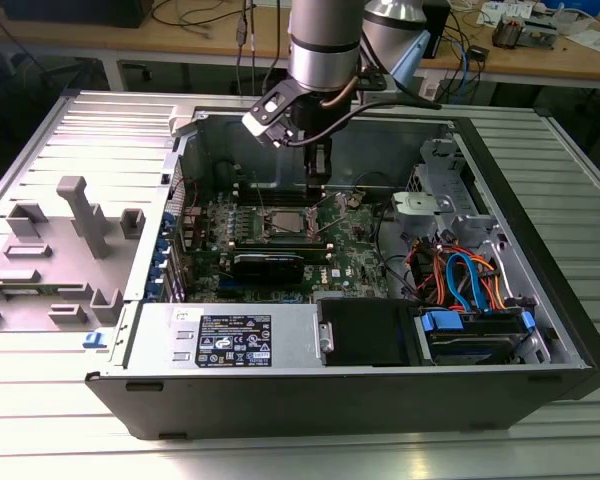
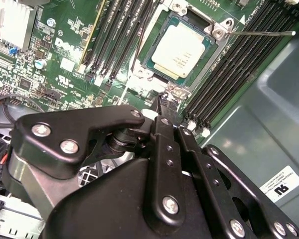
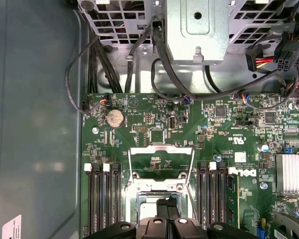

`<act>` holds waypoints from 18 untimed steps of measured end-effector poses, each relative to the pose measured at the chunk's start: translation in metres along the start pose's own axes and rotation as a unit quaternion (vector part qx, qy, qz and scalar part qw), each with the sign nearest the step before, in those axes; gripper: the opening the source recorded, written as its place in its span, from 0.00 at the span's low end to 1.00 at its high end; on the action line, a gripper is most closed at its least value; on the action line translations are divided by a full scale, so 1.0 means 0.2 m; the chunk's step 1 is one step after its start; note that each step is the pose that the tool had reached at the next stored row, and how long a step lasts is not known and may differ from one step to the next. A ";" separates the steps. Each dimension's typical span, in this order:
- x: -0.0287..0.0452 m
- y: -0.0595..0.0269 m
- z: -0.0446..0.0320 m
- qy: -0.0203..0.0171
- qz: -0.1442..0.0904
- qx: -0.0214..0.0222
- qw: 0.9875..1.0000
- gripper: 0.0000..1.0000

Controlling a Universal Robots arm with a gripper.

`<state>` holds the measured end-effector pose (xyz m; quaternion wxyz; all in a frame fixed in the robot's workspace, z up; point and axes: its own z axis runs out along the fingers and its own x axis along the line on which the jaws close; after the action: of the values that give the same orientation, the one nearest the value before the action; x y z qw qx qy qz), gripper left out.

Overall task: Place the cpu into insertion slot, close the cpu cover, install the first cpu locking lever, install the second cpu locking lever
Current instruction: 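Close the cpu cover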

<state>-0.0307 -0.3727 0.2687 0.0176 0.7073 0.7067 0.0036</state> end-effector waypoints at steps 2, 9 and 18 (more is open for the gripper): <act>0.000 0.002 0.000 0.000 0.000 0.000 1.000 0.11; 0.000 0.010 0.000 0.000 0.000 0.000 1.000 0.11; 0.000 0.021 0.001 0.000 0.000 0.000 1.000 0.11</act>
<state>-0.0264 -0.3727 0.2687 0.0177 0.7073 0.7066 0.0036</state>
